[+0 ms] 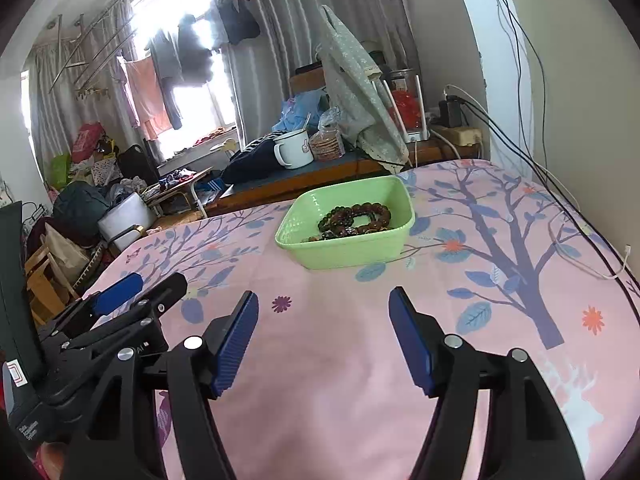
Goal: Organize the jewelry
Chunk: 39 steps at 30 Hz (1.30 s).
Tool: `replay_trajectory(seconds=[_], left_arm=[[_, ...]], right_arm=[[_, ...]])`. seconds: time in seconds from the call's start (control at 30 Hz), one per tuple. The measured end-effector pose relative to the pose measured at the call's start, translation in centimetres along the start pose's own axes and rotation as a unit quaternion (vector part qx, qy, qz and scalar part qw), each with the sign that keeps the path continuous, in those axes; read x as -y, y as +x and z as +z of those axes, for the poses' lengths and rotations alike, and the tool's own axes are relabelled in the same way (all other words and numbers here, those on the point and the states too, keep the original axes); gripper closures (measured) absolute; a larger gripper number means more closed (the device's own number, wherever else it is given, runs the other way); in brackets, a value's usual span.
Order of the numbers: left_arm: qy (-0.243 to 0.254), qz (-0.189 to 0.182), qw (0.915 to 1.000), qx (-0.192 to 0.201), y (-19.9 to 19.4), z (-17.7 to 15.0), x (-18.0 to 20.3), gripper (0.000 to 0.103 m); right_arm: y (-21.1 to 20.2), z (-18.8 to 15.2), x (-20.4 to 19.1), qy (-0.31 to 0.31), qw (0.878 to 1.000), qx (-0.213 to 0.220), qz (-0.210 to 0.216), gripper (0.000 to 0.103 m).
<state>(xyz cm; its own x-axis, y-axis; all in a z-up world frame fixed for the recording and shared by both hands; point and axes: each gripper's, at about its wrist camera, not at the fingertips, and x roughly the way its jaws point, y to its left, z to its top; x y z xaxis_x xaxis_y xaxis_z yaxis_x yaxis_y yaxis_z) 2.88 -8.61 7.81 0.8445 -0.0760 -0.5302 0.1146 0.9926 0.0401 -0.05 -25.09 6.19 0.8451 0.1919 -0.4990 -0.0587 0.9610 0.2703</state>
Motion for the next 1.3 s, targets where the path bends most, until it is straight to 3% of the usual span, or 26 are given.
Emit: replay_trajectory(seconds=[0.3,0.47,0.57,1.3], left_arm=[[0.001,-0.006,0.9998,-0.017,1.0,-0.1,0.0,0.043],[-0.002,-0.006,0.9999,-0.013,1.0,0.0,-0.2,0.015],[-0.003,-0.003,1.0000,-0.007,0.8,0.1,-0.3,0.008],[-0.024,0.005,0.9995,-0.020,1.1,0.3,-1.8,0.006]], right_arm=[[0.4,0.1,0.1,0.000,1.000,0.005,0.005,0.062],[0.7,0.4,0.1,-0.003,1.000,0.005,0.004,0.062],[0.9,0.5,-0.1,-0.003,1.000,0.002,0.004,0.062],[1.3,0.6,-0.1,-0.006,1.000,0.006,-0.016,0.058]])
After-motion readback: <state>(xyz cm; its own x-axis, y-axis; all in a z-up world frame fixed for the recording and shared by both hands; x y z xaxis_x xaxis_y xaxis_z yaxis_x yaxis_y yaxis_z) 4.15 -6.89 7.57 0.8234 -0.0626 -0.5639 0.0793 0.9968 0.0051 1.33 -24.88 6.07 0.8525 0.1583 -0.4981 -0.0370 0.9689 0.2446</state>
